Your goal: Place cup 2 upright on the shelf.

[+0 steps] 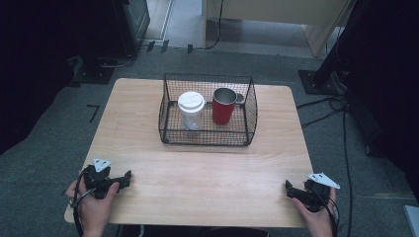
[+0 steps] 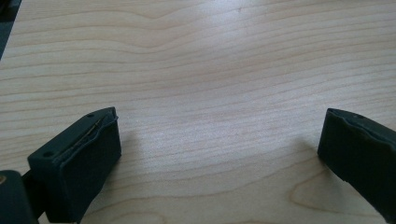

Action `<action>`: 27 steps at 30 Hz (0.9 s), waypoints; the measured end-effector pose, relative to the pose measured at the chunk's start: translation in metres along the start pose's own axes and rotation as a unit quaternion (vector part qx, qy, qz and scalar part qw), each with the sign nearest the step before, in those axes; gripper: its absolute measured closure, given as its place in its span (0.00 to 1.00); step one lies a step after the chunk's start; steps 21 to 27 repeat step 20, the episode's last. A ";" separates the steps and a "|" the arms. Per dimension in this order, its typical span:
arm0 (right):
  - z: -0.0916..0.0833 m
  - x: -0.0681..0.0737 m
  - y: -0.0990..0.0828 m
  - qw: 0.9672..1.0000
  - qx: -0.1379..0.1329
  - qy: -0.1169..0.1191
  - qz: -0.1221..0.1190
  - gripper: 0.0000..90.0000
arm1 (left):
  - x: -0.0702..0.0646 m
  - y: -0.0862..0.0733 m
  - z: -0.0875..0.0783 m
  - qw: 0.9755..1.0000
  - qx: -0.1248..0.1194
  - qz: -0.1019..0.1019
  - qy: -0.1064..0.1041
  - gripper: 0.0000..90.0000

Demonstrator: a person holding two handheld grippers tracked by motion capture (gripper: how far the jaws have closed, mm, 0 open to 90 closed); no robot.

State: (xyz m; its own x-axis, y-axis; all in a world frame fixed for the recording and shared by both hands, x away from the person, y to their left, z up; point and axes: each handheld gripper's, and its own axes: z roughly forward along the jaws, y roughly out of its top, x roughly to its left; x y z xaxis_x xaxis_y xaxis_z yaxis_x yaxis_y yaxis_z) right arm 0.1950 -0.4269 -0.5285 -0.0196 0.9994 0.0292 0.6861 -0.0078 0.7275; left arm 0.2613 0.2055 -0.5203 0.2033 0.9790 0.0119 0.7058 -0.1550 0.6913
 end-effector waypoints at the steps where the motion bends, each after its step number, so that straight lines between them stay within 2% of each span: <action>1: 0.000 0.000 0.000 1.000 0.000 0.001 -0.002 0.06 | 0.000 0.000 0.000 1.000 0.000 0.000 0.000 0.00; 27: 0.000 -0.001 0.000 1.000 0.000 0.005 -0.005 0.05 | 0.000 0.000 0.000 1.000 0.000 0.001 0.000 0.00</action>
